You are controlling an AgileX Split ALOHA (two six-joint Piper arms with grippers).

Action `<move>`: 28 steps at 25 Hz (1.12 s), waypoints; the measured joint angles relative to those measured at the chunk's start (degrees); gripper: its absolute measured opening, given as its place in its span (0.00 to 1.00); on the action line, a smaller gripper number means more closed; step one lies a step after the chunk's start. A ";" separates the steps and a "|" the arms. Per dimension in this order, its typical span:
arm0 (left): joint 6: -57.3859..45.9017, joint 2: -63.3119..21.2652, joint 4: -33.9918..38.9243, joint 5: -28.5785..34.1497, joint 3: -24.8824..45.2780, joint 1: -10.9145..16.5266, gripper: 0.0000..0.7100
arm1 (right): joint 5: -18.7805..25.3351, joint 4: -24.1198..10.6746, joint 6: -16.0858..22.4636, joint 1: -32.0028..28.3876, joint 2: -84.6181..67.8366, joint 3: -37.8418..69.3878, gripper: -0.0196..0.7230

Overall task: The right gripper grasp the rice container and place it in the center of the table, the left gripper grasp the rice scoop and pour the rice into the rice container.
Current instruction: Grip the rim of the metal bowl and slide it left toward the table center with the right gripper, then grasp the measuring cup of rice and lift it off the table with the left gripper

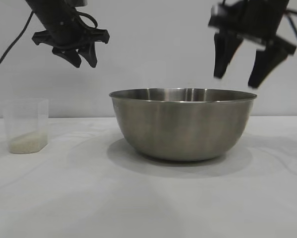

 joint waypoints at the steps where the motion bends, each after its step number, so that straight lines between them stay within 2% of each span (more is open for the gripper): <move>1: 0.00 -0.30 0.01 0.00 0.00 0.00 0.37 | -5.50 0.00 -0.86 0.00 -2.67 4.55 0.67; 3: 0.00 -0.40 0.01 0.19 0.00 0.00 0.37 | -14.65 0.00 -2.28 0.00 -7.63 15.97 0.67; 5: 0.00 -0.40 0.04 0.77 0.00 0.00 0.37 | -20.28 0.00 -2.95 0.00 -12.12 25.25 0.67; 10: 0.00 -0.72 0.54 2.99 0.22 0.00 0.37 | -21.32 0.88 -3.36 0.00 -28.29 38.82 0.67; 12: 0.00 -1.28 0.54 3.52 0.57 0.00 0.37 | -19.11 1.44 -3.36 0.00 -35.26 40.56 0.67; 15: 0.00 -3.11 0.01 3.33 1.90 0.00 0.37 | -13.45 1.52 -2.22 0.00 -44.36 42.11 0.67; 16: 0.00 -4.21 -0.14 2.52 3.05 0.00 0.37 | -11.53 1.07 -1.27 0.00 -47.15 42.79 0.62; 21: 0.00 -11.56 -0.22 -7.17 15.69 0.00 0.37 | -6.34 -0.83 2.39 0.00 -58.81 48.51 0.61; 24: 0.00 -15.47 0.26 -11.00 22.76 0.00 0.37 | -0.61 -1.13 3.07 0.00 -65.06 50.11 0.61; 28: 0.00 -20.77 0.67 -17.92 33.16 0.00 0.37 | 5.73 -3.57 6.48 0.00 -73.47 51.69 0.61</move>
